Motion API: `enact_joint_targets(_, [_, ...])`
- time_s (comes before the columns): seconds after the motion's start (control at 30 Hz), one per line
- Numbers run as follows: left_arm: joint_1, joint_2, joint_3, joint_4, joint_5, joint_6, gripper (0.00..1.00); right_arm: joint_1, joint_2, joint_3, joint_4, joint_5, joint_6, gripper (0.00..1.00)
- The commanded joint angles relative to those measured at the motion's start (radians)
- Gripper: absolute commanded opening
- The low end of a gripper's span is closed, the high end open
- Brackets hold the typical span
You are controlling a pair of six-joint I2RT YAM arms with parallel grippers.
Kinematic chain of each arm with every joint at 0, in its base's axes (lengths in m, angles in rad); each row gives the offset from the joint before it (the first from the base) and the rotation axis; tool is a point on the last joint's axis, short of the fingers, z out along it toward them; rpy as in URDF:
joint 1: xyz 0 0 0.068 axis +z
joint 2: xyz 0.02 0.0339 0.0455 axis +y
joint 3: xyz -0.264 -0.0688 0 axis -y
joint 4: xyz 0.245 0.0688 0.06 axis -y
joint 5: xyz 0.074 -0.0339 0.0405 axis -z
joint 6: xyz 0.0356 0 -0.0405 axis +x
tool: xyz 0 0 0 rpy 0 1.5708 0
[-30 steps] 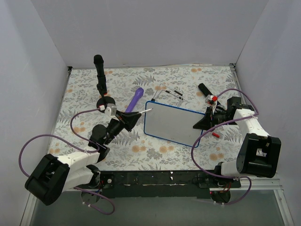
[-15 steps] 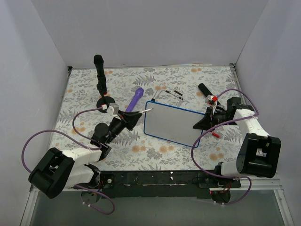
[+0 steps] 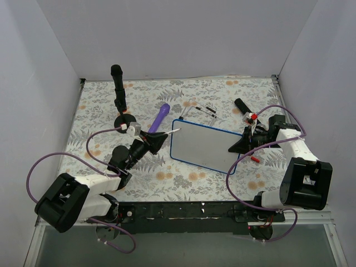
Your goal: Write a sentence on the whiteboard
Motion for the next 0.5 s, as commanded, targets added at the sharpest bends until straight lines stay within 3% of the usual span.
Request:
enact_joint_targets(0.0, [-0.005, -0.026, -0.025, -0.008, -0.009, 0.021, 0.0, -0.006, -0.026, -0.002, 0.018, 0.01, -0.019, 0.01])
enact_joint_targets(0.47, [-0.005, -0.045, -0.085, -0.034, 0.002, 0.022, 0.0, -0.006, -0.028, 0.0, 0.018, 0.009, -0.02, 0.01])
